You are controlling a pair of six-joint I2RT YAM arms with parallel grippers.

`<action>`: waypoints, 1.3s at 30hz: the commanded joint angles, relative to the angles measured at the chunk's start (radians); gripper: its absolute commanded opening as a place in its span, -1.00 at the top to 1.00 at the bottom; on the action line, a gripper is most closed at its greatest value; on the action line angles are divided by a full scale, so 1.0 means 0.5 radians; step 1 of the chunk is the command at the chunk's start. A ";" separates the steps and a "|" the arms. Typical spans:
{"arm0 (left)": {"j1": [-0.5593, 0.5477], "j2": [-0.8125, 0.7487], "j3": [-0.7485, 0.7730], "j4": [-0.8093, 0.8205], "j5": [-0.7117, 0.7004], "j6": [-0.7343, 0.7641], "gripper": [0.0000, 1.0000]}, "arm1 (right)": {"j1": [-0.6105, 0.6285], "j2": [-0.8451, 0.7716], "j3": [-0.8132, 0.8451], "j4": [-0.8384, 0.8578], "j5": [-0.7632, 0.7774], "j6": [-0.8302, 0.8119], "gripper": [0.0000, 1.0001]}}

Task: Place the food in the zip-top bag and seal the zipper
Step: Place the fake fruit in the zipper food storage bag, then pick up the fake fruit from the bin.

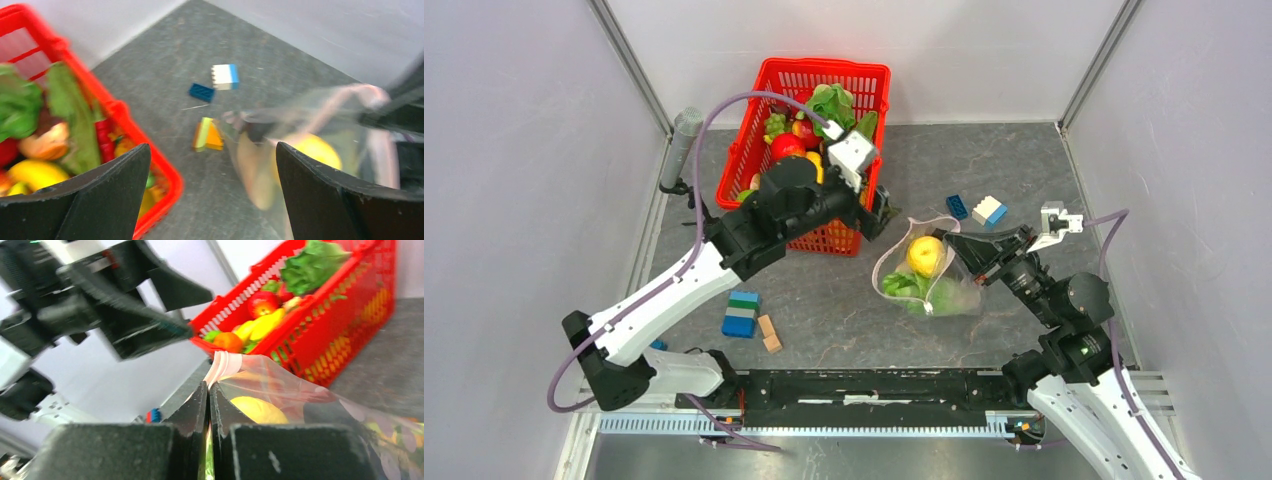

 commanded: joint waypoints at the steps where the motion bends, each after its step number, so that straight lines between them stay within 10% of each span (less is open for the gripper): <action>1: 0.221 -0.078 -0.130 0.067 -0.291 -0.116 -1.00 | 0.003 -0.058 0.019 0.440 -0.139 0.070 0.90; 5: 0.470 -0.152 -0.269 0.134 -0.314 -0.271 -1.00 | 0.004 -0.010 0.163 -0.230 0.341 -0.130 0.87; 18: 0.885 0.529 0.312 -0.131 0.273 0.199 -1.00 | 0.003 -0.043 0.074 -0.109 0.274 -0.056 0.87; 25: 0.962 0.889 0.616 -0.280 0.213 0.248 -0.71 | 0.002 -0.047 0.095 -0.135 0.278 -0.051 0.88; 39: 1.019 0.811 0.346 0.106 -0.316 0.146 -0.85 | 0.003 0.000 0.090 -0.125 0.253 -0.052 0.86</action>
